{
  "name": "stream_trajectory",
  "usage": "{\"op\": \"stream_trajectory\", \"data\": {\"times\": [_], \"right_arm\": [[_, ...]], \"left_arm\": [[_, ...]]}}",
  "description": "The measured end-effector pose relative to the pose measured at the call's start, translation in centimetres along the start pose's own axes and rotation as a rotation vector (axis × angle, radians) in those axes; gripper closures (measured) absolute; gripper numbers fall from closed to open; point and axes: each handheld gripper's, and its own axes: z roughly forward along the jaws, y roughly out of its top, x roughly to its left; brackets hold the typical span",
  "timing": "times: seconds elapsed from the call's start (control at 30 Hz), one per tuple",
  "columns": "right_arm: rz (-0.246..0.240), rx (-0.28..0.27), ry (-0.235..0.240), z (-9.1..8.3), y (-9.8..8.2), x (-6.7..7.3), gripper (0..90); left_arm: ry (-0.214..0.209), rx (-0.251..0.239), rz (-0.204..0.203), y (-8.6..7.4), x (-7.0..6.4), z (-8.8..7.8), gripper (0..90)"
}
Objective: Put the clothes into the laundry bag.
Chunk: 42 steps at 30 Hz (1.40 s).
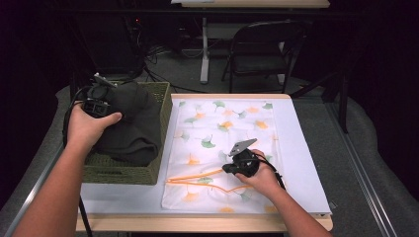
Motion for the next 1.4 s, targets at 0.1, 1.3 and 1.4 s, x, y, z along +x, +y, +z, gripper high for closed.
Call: {"op": "stream_trajectory", "data": {"times": [0.1, 1.3, 1.4], "right_arm": [[0.006, 0.005, 0.0, 0.1, 0.7, -0.2, 88.4], [0.105, 0.003, -0.018, -1.9, 6.5, -5.5, 88.4], [0.109, 0.006, -0.023, -1.8, 6.7, -5.8, 88.4]], "left_arm": [[-0.001, 0.006, 0.015, 0.0, 0.0, 0.0, 49.6], [-0.074, -0.002, 0.147, -0.3, -3.2, -0.2, 49.6], [-0.084, 0.0, 0.155, -0.4, -3.6, -0.1, 49.7]]}}
